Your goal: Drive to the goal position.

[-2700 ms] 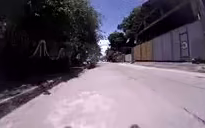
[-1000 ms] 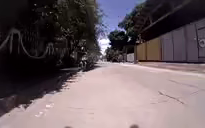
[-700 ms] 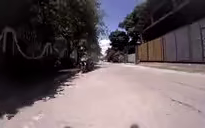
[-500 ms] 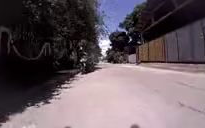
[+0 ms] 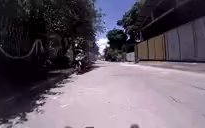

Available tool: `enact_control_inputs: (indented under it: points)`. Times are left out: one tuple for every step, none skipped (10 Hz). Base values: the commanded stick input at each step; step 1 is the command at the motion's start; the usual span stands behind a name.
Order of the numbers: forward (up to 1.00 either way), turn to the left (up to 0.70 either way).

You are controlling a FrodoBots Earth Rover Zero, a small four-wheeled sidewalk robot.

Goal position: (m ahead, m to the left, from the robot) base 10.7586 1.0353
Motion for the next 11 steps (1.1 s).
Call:
enact_control_inputs:
  points:
    - [1.0, 0.0]
    - [1.0, 0.0]
    - [1.0, 0.0]
    - [1.0, 0.0]
    - [1.0, 0.0]
    - [1.0, 0.0]
    - [1.0, 0.0]
    - [1.0, 0.0]
    - [1.0, 0.0]
    - [1.0, 0.0]
    - [1.0, 0.0]
